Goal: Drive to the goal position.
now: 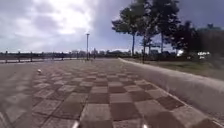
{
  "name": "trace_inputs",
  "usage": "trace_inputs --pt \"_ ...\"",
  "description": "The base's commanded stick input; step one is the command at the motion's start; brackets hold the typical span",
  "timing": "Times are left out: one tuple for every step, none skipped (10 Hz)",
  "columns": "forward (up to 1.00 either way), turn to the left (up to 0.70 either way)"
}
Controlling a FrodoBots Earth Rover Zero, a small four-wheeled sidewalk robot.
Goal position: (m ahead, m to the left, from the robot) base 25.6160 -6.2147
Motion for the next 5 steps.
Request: trace_inputs --pt "0.70 0.00" --pt "0.70 0.00" --pt "0.70 0.00" --pt "0.70 0.00" --pt "0.70 0.00"
